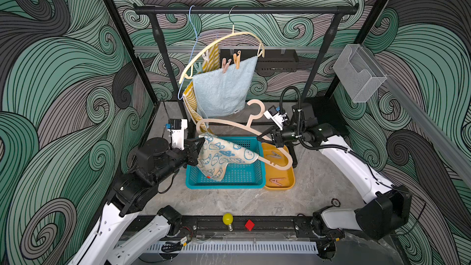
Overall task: Remove the clothespins securing towels to the hanger
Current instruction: Remove the towel from the hanger.
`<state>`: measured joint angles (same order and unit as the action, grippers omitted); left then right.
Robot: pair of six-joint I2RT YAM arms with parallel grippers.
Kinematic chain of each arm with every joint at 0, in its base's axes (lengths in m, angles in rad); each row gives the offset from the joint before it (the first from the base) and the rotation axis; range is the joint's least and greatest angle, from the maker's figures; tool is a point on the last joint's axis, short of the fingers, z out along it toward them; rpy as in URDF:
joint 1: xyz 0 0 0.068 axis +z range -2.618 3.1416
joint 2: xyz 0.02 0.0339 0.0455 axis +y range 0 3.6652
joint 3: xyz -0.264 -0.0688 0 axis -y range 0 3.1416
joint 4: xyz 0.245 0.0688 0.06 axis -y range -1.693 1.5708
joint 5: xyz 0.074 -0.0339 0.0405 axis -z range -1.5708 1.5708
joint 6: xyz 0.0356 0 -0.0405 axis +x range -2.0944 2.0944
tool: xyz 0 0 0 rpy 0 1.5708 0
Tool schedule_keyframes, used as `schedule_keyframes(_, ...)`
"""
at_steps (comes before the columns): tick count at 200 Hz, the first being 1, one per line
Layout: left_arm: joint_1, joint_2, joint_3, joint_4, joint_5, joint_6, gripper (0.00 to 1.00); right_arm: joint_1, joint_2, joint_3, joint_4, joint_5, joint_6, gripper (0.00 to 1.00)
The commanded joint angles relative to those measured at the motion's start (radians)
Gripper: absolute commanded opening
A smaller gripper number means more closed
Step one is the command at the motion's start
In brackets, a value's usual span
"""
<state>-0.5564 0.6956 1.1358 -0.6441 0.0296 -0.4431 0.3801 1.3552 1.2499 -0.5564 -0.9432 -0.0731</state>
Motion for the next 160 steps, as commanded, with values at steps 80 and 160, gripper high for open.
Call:
schedule_keyframes(80, 0.007, -0.001, 0.188, -0.046, -0.111, 0.098, 0.00, -0.033, -0.081, -0.053, 0.071, 0.073, 0.034, 0.00)
schedule_keyframes(160, 0.006, 0.049, 0.346, -0.072, -0.138, 0.163, 0.00, -0.070, -0.114, -0.088, 0.117, 0.133, 0.080, 0.00)
